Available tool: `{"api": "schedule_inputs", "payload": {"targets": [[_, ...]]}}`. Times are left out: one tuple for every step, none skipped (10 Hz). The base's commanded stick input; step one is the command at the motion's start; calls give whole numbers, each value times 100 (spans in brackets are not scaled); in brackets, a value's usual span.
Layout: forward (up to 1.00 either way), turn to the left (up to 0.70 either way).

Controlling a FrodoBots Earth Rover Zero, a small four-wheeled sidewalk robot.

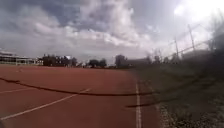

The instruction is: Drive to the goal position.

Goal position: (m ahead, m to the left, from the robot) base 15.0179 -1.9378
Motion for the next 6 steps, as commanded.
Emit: {"api": "schedule_inputs", "payload": {"targets": [[0,0],[0,0],[0,0],[0,0],[30,0],[68,0]]}}
